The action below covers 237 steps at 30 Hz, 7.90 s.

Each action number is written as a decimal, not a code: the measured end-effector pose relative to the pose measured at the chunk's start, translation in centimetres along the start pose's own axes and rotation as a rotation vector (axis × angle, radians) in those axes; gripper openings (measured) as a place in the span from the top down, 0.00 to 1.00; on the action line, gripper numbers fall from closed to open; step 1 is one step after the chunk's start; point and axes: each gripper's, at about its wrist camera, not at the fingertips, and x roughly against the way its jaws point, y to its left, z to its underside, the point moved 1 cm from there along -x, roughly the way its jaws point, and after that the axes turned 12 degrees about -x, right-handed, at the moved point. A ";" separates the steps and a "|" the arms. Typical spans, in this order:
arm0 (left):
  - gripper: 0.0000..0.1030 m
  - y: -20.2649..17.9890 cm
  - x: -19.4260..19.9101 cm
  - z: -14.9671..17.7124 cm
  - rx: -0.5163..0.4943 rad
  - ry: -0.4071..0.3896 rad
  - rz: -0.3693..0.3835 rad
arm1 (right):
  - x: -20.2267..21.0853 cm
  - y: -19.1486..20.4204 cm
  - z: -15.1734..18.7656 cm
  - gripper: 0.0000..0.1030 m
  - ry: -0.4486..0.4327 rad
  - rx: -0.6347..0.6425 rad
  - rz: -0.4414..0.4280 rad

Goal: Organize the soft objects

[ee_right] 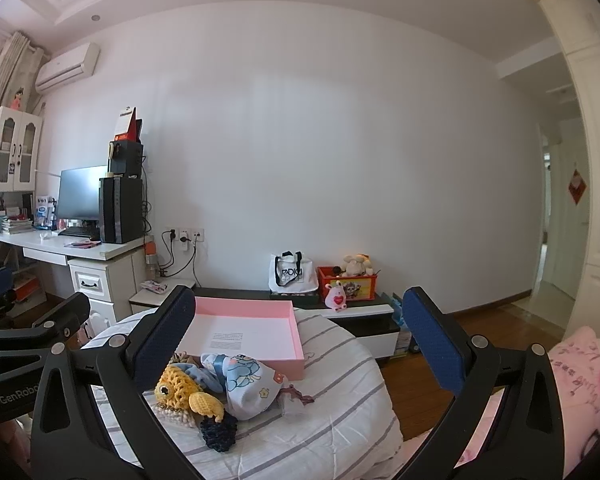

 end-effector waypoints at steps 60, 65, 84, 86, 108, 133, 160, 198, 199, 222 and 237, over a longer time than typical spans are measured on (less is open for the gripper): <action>0.01 -0.2 -5.1 1.4 -0.019 0.197 0.021 | -4.3 0.6 3.4 0.00 0.203 0.013 0.006; 0.01 -0.4 -7.1 2.1 -0.023 0.257 0.036 | -6.0 0.4 5.0 0.00 0.263 0.013 0.011; 0.01 -0.7 -15.9 5.2 -0.013 0.448 0.121 | -13.1 -0.3 11.1 0.00 0.512 0.006 0.065; 0.01 -0.6 -16.6 5.5 -0.008 0.458 0.130 | -13.5 -0.4 11.5 0.00 0.526 0.004 0.069; 0.00 6.6 -17.0 8.1 0.046 0.474 0.016 | -16.2 7.2 13.7 0.15 0.695 0.021 -0.192; 0.00 8.0 -18.5 9.3 0.098 0.525 0.045 | -17.7 7.5 15.5 0.74 0.775 -0.021 -0.179; 0.00 3.1 -23.8 6.2 0.061 0.535 0.141 | -17.6 0.3 10.8 0.79 0.607 -0.153 -0.065; 0.60 2.5 -24.0 4.7 0.072 0.529 0.218 | -17.5 -0.5 10.3 0.78 0.577 -0.147 -0.078; 0.60 2.5 -23.5 4.5 0.071 0.522 0.218 | -17.3 -0.4 10.1 0.78 0.572 -0.147 -0.082; 0.60 2.7 -8.1 0.4 0.022 0.252 0.158 | -8.6 0.7 4.0 0.78 0.355 -0.121 -0.187; 0.60 1.8 1.2 1.1 -0.001 0.081 0.107 | -3.2 1.7 0.4 0.78 0.194 -0.092 -0.222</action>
